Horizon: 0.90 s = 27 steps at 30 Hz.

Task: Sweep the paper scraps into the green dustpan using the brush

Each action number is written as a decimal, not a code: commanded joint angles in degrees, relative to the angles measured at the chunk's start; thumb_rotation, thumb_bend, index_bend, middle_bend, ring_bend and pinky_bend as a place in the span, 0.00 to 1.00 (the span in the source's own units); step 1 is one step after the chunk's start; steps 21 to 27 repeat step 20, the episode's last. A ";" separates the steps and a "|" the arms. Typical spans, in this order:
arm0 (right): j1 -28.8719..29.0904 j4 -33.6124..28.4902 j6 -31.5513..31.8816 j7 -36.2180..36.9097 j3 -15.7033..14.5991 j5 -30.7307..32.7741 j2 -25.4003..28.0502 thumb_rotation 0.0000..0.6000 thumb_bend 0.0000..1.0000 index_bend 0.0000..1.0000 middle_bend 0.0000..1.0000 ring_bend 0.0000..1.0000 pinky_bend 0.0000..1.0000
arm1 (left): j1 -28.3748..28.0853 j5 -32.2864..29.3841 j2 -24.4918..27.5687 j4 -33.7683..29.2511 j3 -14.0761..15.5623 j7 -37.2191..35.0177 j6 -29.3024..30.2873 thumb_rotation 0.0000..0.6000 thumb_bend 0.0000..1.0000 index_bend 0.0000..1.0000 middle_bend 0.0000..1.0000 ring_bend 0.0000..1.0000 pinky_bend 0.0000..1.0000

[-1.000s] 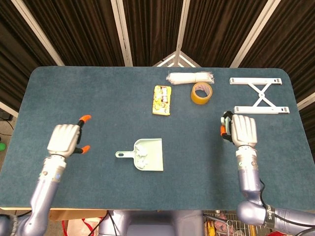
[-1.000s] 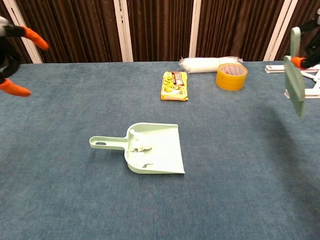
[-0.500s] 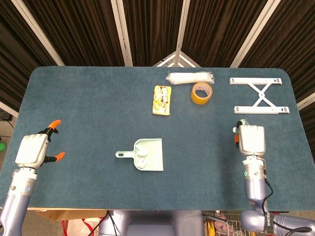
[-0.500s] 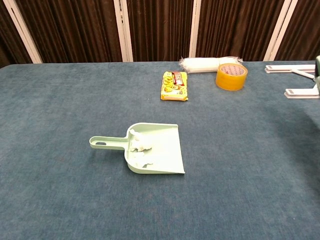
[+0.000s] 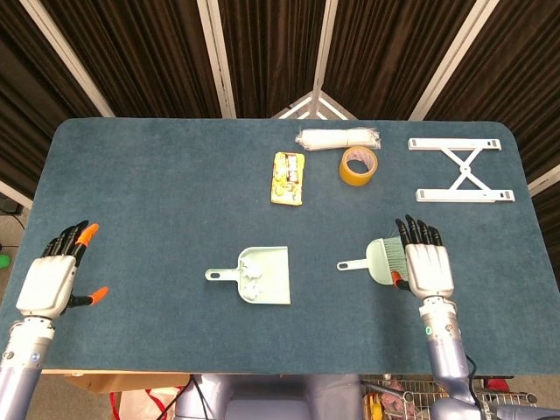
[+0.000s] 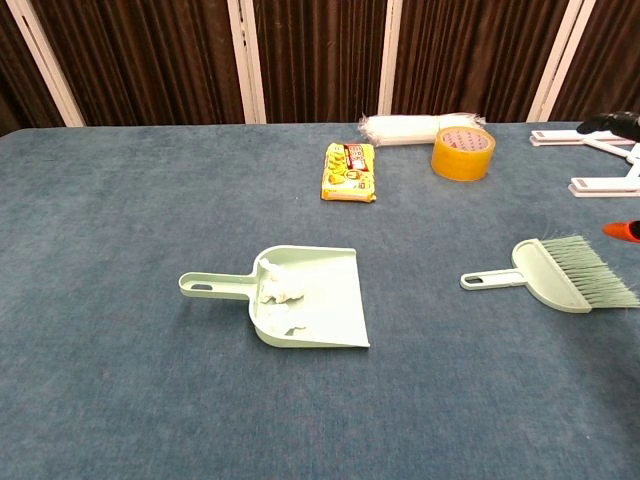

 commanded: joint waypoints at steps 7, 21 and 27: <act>-7.64 -1.03 3.56 7.52 -8.23 -14.70 7.37 1.00 0.29 0.00 0.00 0.00 0.07 | 7.42 11.64 0.32 5.39 5.03 -4.79 6.10 1.00 0.00 0.00 0.00 0.00 0.01; -21.52 11.20 14.02 27.82 -16.98 -32.34 13.39 1.00 0.28 0.00 0.00 0.00 0.01 | 15.13 19.63 -1.84 19.91 6.17 -11.87 13.68 1.00 0.00 0.00 0.00 0.00 0.00; -21.52 11.20 14.02 27.82 -16.98 -32.34 13.39 1.00 0.28 0.00 0.00 0.00 0.01 | 15.13 19.63 -1.84 19.91 6.17 -11.87 13.68 1.00 0.00 0.00 0.00 0.00 0.00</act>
